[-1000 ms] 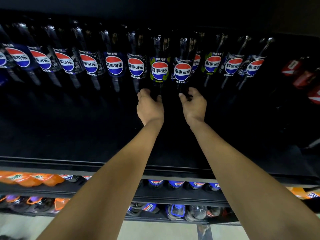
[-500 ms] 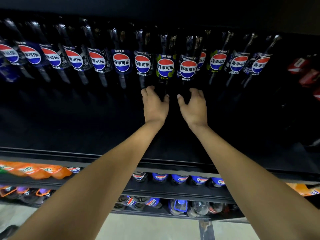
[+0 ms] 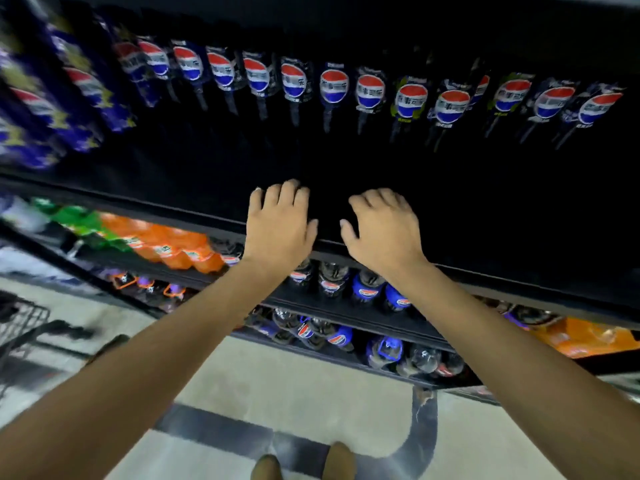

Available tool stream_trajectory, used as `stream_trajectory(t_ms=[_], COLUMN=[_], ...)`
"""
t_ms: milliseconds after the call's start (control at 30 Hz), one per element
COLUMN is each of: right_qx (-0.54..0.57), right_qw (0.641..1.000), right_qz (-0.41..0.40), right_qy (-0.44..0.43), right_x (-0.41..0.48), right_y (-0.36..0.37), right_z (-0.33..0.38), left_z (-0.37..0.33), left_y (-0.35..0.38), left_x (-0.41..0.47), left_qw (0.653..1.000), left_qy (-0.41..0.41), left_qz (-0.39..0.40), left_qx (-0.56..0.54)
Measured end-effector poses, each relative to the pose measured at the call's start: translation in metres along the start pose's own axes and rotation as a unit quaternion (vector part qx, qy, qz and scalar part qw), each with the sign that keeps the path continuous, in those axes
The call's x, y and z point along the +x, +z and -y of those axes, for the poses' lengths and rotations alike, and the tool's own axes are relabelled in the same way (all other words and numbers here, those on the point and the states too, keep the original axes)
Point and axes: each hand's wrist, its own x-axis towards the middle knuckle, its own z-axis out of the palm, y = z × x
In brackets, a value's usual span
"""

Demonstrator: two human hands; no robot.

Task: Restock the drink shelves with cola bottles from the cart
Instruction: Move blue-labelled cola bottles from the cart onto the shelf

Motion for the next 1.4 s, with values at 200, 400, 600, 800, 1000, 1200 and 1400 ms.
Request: stream_trajectory(t_ms=[200,400,600,800,1000,1200,1400], right_qx=[0.048,0.087,0.078,0.078,0.097,0.115,0.117], right_qw=[0.99,0.959,0.907,0.855,0.81,0.752,0.71], right_qz=[0.06,0.127,0.17,0.151,0.14,0.128,0.128], right_qy=[-0.122,-0.24,-0.377,-0.49,-0.561,-0.636,-0.683], right_x=[-0.029,-0.06,-0.084,-0.099,-0.102,-0.074,-0.03], right_y=[-0.006,-0.006,-0.012,-0.027,-0.039,-0.033,-0.024], right_z=[0.106,0.229,0.361,0.496,0.61,0.71,0.803], left_z=[0.077,0.153,0.224,0.3,0.373,0.446,0.521], left_y=[-0.029,-0.049,-0.082,-0.123,-0.155,-0.167,-0.167], left_x=[-0.11,-0.235,-0.349,-0.44,-0.496,-0.511,-0.51], left_qw=[0.991,0.963,0.93,0.9,0.856,0.816,0.775], left_qy=[-0.114,-0.239,-0.329,-0.403,-0.485,-0.548,-0.599], left_qz=[0.067,0.122,0.163,0.156,0.157,0.155,0.166], left_qx=[0.021,0.002,0.022,0.059,0.088,0.101,0.113])
